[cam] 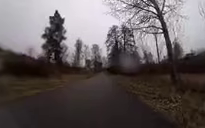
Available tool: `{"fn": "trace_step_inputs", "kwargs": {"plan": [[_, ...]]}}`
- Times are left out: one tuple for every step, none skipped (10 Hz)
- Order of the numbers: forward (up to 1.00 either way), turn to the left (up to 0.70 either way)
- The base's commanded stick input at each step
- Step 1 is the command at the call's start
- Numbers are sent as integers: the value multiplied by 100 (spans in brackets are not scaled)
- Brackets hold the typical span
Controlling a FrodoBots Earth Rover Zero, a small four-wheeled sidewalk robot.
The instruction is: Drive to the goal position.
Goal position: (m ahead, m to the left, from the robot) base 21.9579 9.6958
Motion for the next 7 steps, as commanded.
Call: {"fn": "trace_step_inputs", "kwargs": {"plan": [[70,4],[70,10],[70,16],[70,29],[70,0],[70,0],[70,0]]}}
